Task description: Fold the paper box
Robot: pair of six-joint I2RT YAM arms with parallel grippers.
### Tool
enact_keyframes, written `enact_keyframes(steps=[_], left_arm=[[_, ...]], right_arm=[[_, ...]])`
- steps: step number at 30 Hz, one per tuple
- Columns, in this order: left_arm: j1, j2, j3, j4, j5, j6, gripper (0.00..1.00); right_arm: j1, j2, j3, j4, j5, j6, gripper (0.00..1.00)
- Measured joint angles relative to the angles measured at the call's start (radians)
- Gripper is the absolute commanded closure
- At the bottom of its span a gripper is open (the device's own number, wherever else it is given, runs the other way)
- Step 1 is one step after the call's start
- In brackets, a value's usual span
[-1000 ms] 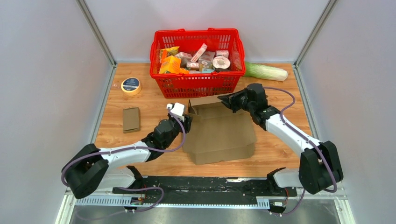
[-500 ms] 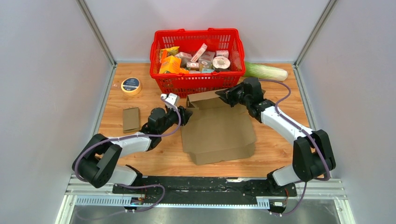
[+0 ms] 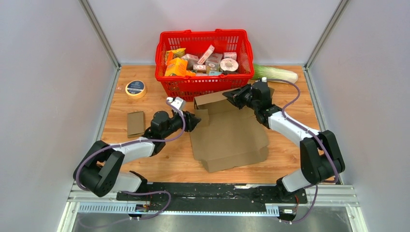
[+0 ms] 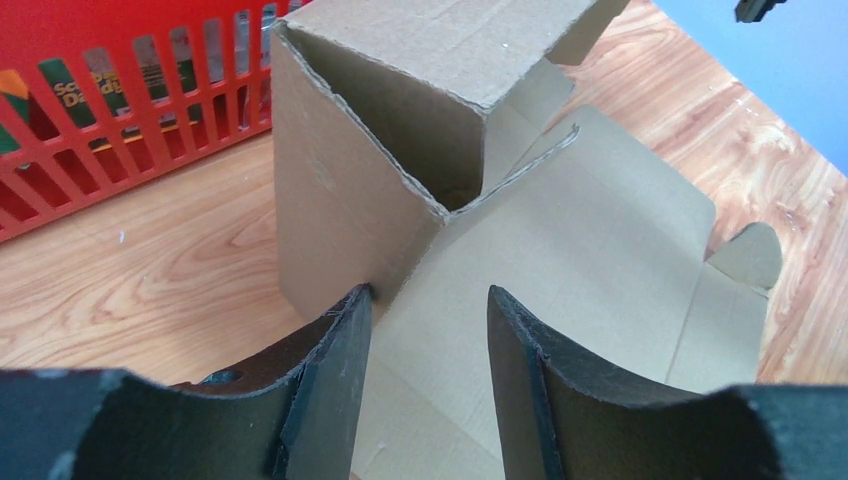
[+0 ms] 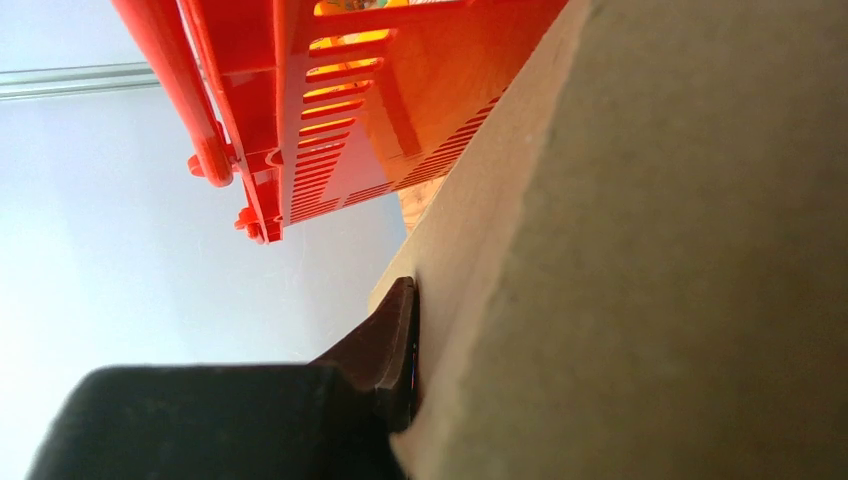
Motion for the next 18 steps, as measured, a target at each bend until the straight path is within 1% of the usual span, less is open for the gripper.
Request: enact_keyframes(steps=[3, 4, 12, 16, 18], left_arm=[[0.0, -0.009, 0.0, -0.016, -0.036, 0.003, 0.43], [0.0, -0.009, 0.0, -0.019, -0.051, 0.003, 0.38], [-0.027, 0.045, 0.039, -0.01, -0.146, 0.005, 0.37], [-0.055, 0.068, 0.051, -0.003, -0.209, 0.014, 0.42], [-0.079, 0.069, 0.051, -0.003, -0.261, 0.022, 0.46]], right_arm=[[0.003, -0.003, -0.013, 0.02, 0.012, 0.002, 0.96], [0.006, -0.005, -0.024, 0.032, 0.018, 0.008, 0.97], [0.037, -0.017, -0.118, 0.182, 0.086, 0.082, 0.99], [0.048, -0.013, -0.129, 0.213, 0.107, 0.106, 1.0], [0.054, -0.013, -0.129, 0.213, 0.121, 0.115, 1.0]])
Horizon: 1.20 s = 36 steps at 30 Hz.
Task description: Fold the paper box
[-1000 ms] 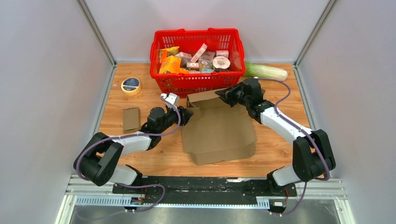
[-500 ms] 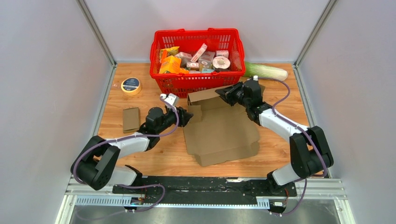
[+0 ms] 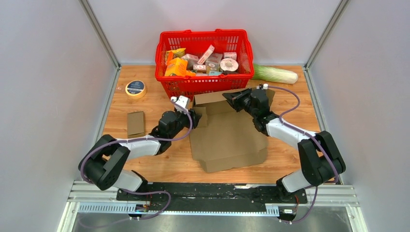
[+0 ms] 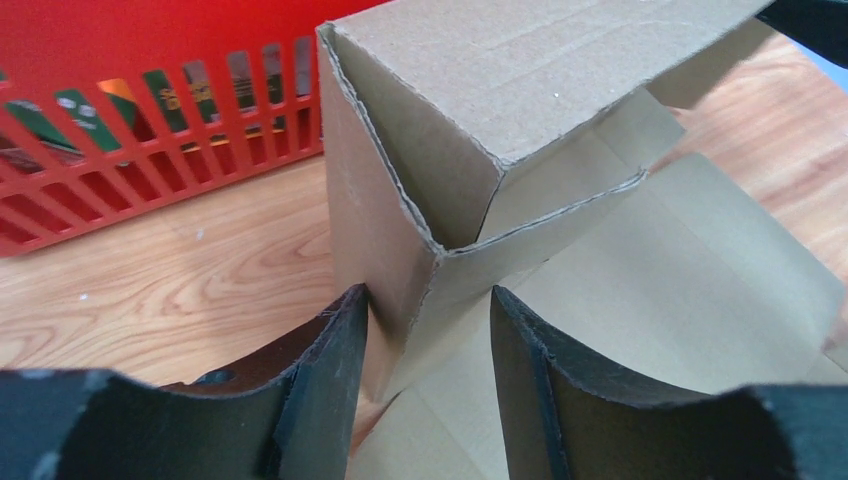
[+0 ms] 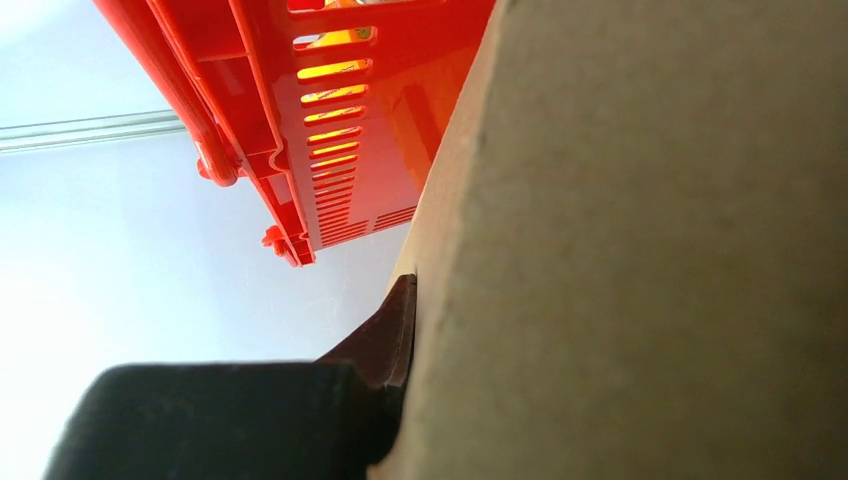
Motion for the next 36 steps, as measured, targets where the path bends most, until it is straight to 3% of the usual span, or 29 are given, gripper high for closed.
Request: enact_keyframes(steps=[5, 13, 16, 17, 19, 25, 27, 29, 32, 33, 36], left_arm=[[-0.07, 0.023, 0.029, -0.01, -0.201, 0.026, 0.61], [-0.136, 0.174, 0.149, -0.019, -0.518, 0.013, 0.55], [-0.14, 0.195, 0.181, -0.072, -0.606, -0.018, 0.76], [-0.144, 0.195, 0.198, -0.105, -0.632, -0.03, 0.91], [-0.163, 0.202, 0.254, -0.206, -0.697, -0.066, 1.0], [-0.203, 0.311, 0.583, -0.724, -0.909, -0.359, 1.0], [-0.221, 0.305, 0.581, -0.801, -0.929, -0.434, 1.0], [-0.235, 0.284, 0.531, -0.756, -0.948, -0.441, 1.0], [-0.238, 0.207, 0.386, -0.587, -0.924, -0.353, 1.0], [-0.237, 0.178, 0.336, -0.534, -0.914, -0.32, 1.0], [-0.211, 0.111, 0.232, -0.431, -0.893, -0.242, 1.0]], right_arm=[[0.008, -0.004, 0.0, -0.009, 0.019, 0.025, 1.0], [0.024, -0.014, -0.013, -0.015, 0.039, 0.097, 1.0], [0.033, -0.016, -0.014, -0.017, 0.04, 0.121, 1.0], [0.035, -0.016, -0.014, -0.018, 0.041, 0.129, 1.0], [0.043, -0.016, -0.014, -0.018, 0.052, 0.146, 1.0], [0.051, -0.026, -0.032, 0.008, 0.116, 0.211, 1.0], [0.064, -0.042, -0.05, 0.003, 0.124, 0.218, 1.0], [0.08, -0.061, -0.065, -0.005, 0.133, 0.224, 1.0], [0.101, -0.082, -0.066, -0.037, 0.13, 0.218, 0.81], [0.106, -0.086, -0.064, -0.05, 0.118, 0.209, 0.53], [0.115, -0.116, -0.059, -0.14, 0.076, 0.111, 0.18]])
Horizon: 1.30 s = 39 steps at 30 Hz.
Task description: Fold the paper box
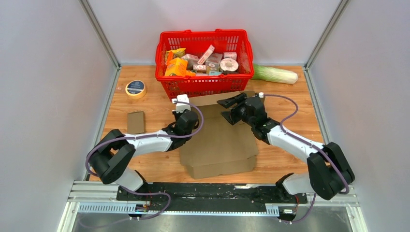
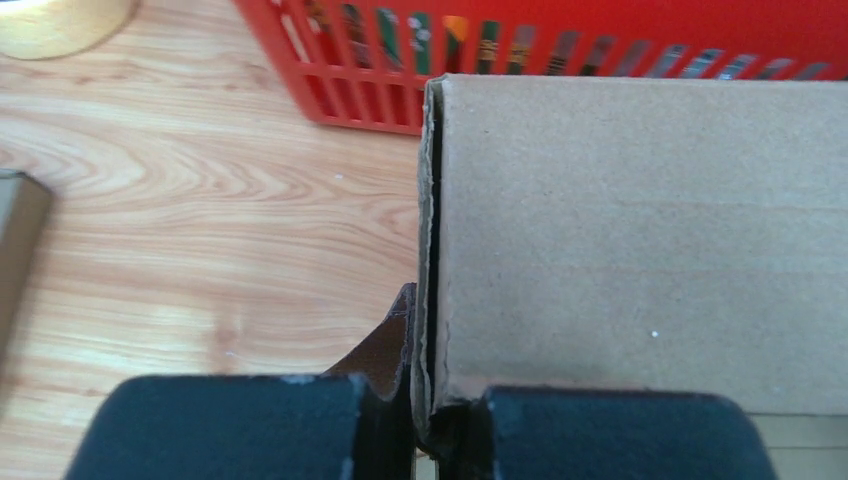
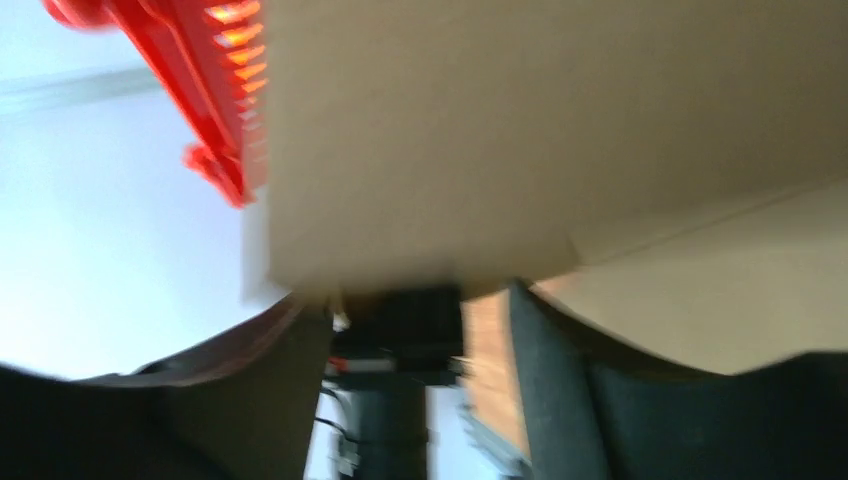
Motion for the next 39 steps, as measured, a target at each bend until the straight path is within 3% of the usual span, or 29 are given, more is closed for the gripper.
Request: enact_keyframes(steps=[2, 10, 13, 16, 18, 26, 27, 29, 30, 32, 33, 35, 37, 39], left_arm=[[0.022, -0.037, -0.051, 0.04, 0.006, 0.042, 1.0], [0.043, -0.219, -0.211, 0.051, 0.053, 0.092, 1.0], [0.043, -0.263, -0.24, 0.038, 0.074, 0.083, 1.0], [0.043, -0.294, -0.264, 0.035, 0.083, 0.073, 1.0], [0.043, -0.303, -0.267, 0.029, 0.084, 0.065, 1.0], [0.043, -0.303, -0.267, 0.027, 0.091, 0.053, 1.0], [0.043, -0.304, -0.267, 0.026, 0.092, 0.053, 1.0], [0.044, -0.306, -0.267, 0.022, 0.093, 0.053, 1.0], [0.045, -0.308, -0.267, 0.019, 0.093, 0.051, 1.0], [0.049, -0.313, -0.267, 0.011, 0.091, 0.046, 1.0], [0.05, -0.314, -0.267, 0.009, 0.093, 0.042, 1.0], [0.049, -0.314, -0.267, 0.008, 0.1, 0.039, 1.0], [0.048, -0.314, -0.266, 0.011, 0.113, 0.043, 1.0], [0.045, -0.315, -0.266, 0.005, 0.105, 0.041, 1.0]], right_arm=[[-0.006, -0.036, 0.014, -0.113, -0.026, -0.142, 0.09], [-0.025, -0.216, 0.276, -0.727, -0.094, -0.801, 0.0], [-0.028, -0.274, 0.383, -0.853, -0.095, -0.935, 0.09], [-0.034, -0.206, 0.536, -0.917, -0.114, -0.988, 0.12], [-0.037, -0.14, 0.6, -0.919, -0.121, -0.996, 0.2], [-0.056, 0.051, 0.581, -0.912, -0.164, -0.96, 0.29], [-0.059, 0.056, 0.578, -0.906, -0.167, -0.958, 0.46], [-0.069, 0.059, 0.563, -0.871, -0.188, -0.951, 0.62], [-0.082, 0.059, 0.538, -0.822, -0.229, -0.923, 0.66], [-0.113, 0.058, 0.462, -0.7, -0.311, -0.855, 0.6], [-0.13, 0.055, 0.413, -0.63, -0.349, -0.81, 0.37], [-0.175, 0.053, 0.298, -0.478, -0.434, -0.708, 0.1], [-0.216, 0.04, 0.228, -0.412, -0.479, -0.693, 0.03], [-0.228, -0.007, 0.221, -0.462, -0.451, -0.738, 0.0]])
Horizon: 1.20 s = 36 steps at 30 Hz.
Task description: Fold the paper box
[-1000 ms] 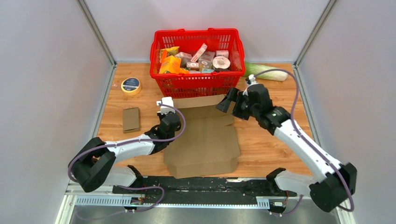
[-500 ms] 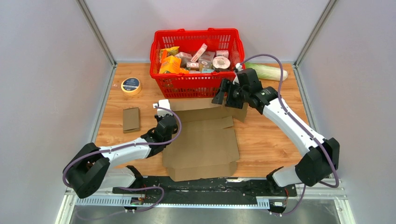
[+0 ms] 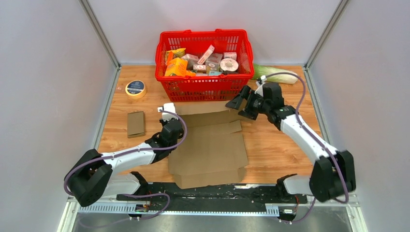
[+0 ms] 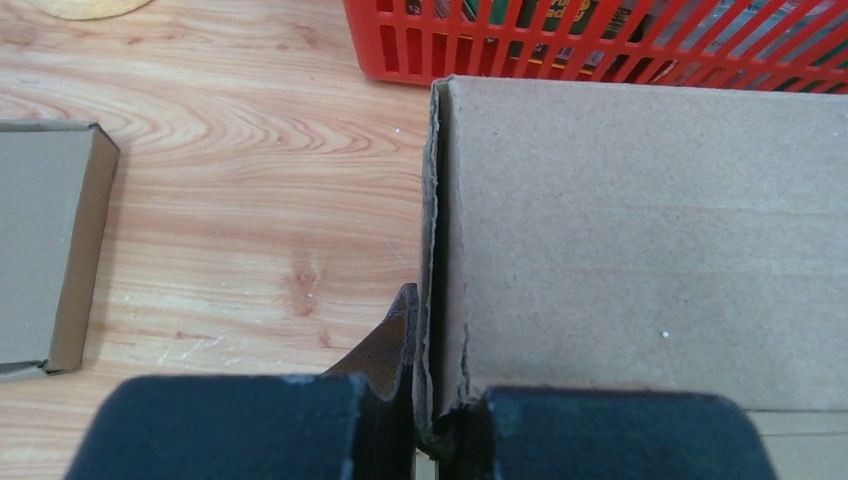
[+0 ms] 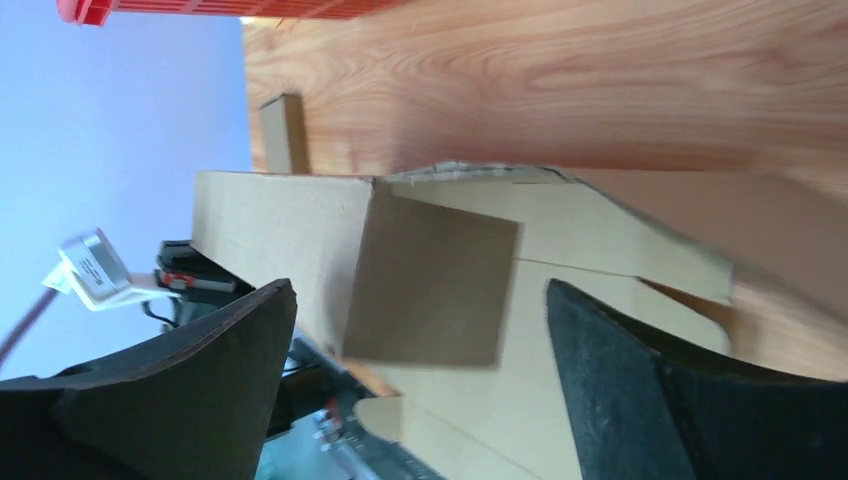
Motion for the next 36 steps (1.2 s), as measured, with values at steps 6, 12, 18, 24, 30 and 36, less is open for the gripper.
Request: enact_keyframes(steps=[6, 12, 18, 24, 30, 36], left_arm=[[0.002, -0.003, 0.0, -0.008, 0.0, -0.009, 1.0], [0.002, -0.003, 0.001, -0.014, 0.0, -0.013, 1.0], [0.003, 0.0, 0.014, -0.037, 0.0, -0.017, 1.0], [0.002, 0.0, 0.017, -0.041, 0.004, -0.011, 1.0], [0.002, 0.002, 0.022, -0.047, 0.004, -0.009, 1.0], [0.002, 0.004, 0.024, -0.047, 0.004, -0.01, 1.0]], right_arm=[[0.036, -0.335, -0.122, -0.112, 0.23, -0.204, 0.3], [0.177, -0.356, -0.32, -0.045, 0.536, -0.288, 1.0], [0.262, -0.073, -0.307, 0.032, 0.791, -0.344, 1.0], [0.262, 0.073, -0.284, 0.148, 0.883, -0.366, 1.0], [0.274, 0.148, -0.26, 0.254, 0.893, -0.368, 1.0], [0.289, 0.171, -0.273, 0.309, 0.947, -0.36, 1.0]])
